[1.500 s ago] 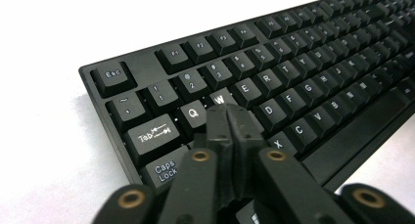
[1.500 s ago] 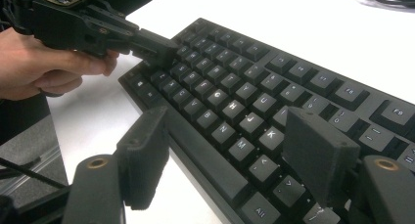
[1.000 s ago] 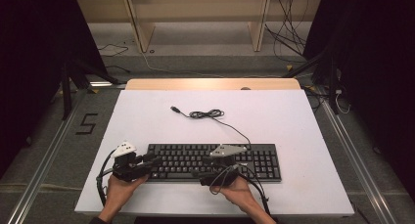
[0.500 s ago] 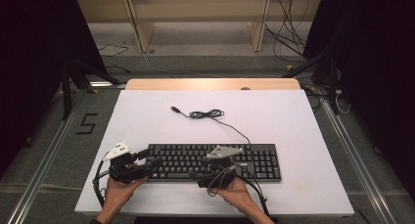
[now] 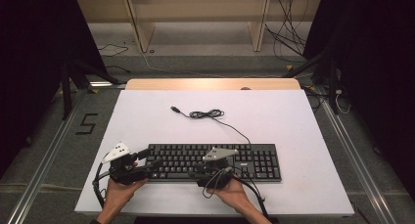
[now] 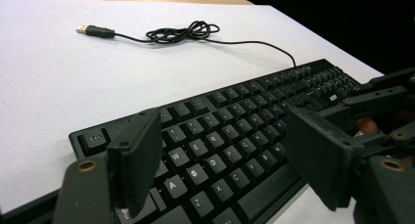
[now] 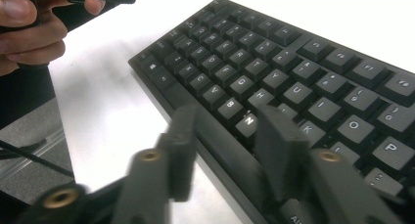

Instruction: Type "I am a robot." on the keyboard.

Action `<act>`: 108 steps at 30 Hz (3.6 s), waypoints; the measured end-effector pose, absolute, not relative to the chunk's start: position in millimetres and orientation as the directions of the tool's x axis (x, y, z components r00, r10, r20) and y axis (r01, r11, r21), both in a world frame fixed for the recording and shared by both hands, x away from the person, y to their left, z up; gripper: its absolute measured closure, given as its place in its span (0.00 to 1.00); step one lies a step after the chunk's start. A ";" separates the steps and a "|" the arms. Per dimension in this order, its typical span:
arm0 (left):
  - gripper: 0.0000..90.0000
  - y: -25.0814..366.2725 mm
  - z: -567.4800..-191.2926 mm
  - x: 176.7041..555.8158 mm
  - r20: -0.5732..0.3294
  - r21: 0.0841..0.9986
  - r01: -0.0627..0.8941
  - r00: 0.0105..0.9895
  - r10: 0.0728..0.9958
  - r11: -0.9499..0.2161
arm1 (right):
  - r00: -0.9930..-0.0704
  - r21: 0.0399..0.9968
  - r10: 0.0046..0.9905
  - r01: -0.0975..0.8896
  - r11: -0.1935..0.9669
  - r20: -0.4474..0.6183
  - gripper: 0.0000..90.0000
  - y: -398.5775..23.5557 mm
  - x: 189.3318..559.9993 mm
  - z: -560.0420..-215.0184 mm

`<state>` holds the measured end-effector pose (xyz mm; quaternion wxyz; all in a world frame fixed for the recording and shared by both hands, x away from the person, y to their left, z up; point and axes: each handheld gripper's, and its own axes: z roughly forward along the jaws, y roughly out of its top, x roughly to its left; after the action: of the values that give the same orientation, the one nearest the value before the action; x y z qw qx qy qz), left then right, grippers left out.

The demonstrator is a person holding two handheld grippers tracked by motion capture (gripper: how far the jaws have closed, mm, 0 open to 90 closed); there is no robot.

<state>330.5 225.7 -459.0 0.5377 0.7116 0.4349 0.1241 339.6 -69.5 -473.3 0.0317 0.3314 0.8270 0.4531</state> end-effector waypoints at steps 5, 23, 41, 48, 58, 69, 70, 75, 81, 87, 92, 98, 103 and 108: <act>0.33 225.2 -458.7 329.9 -0.292 0.876 0.481 0.594 0.750 -0.040 | -0.782 0.768 0.575 0.516 0.380 0.240 0.87 -66.4 339.8 -475.5; 0.32 222.6 -458.0 327.8 -0.280 0.882 0.469 0.611 0.740 -0.054 | -0.793 0.746 0.564 0.515 0.421 0.229 1.00 -56.7 340.6 -483.8; 0.32 222.8 -458.5 328.2 -0.277 0.881 0.470 0.610 0.742 -0.059 | -0.791 0.731 0.576 0.515 0.447 0.205 1.00 -54.3 341.1 -488.4; 0.32 223.9 -458.7 329.0 -0.277 0.880 0.472 0.607 0.745 -0.057 | -0.787 0.735 0.573 0.525 0.429 0.228 0.96 -56.3 341.7 -486.9; 0.32 224.8 -459.1 330.0 -0.280 0.877 0.477 0.596 0.753 -0.052 | -0.789 0.768 0.554 0.520 0.374 0.264 0.82 -63.8 341.0 -478.1; 0.35 222.4 -461.6 338.0 -0.290 0.853 0.518 0.568 0.770 -0.061 | -0.779 0.790 0.567 0.514 0.334 0.267 0.64 -76.0 341.6 -470.9; 0.35 221.6 -461.9 338.5 -0.289 0.851 0.521 0.567 0.771 -0.064 | -0.778 0.791 0.569 0.515 0.331 0.268 0.63 -77.3 341.6 -470.1; 0.37 217.2 -462.3 342.9 -0.302 0.839 0.540 0.561 0.770 -0.064 | -0.776 0.803 0.571 0.507 0.313 0.268 0.59 -83.0 341.0 -466.9; 0.41 211.3 -462.7 348.6 -0.294 0.828 0.553 0.565 0.771 -0.089 | -0.773 0.815 0.579 0.496 0.299 0.258 0.55 -91.2 338.8 -463.2; 0.52 201.7 -462.4 357.3 -0.280 0.816 0.562 0.586 0.760 -0.134 | -0.768 0.826 0.591 0.485 0.287 0.246 0.50 -97.9 337.1 -459.0; 0.66 194.6 -463.7 365.2 -0.270 0.793 0.581 0.602 0.751 -0.181 | -0.757 0.829 0.607 0.487 0.275 0.243 0.47 -104.5 336.4 -457.5; 0.85 185.0 -465.5 372.6 -0.247 0.774 0.587 0.625 0.741 -0.237 | -0.751 0.831 0.615 0.488 0.269 0.242 0.47 -110.3 334.1 -455.8; 0.95 181.4 -468.2 378.4 -0.237 0.758 0.599 0.623 0.746 -0.259 | -0.750 0.833 0.620 0.481 0.272 0.231 0.45 -112.7 332.1 -455.8; 0.99 176.6 -468.6 383.9 -0.231 0.746 0.603 0.631 0.740 -0.281 | -0.749 0.838 0.624 0.474 0.271 0.222 0.44 -114.4 330.0 -454.1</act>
<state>383.9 176.6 -468.6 0.4259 0.7964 0.4218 0.0804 330.0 -114.4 -454.1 0.0755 0.3459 0.7936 0.4947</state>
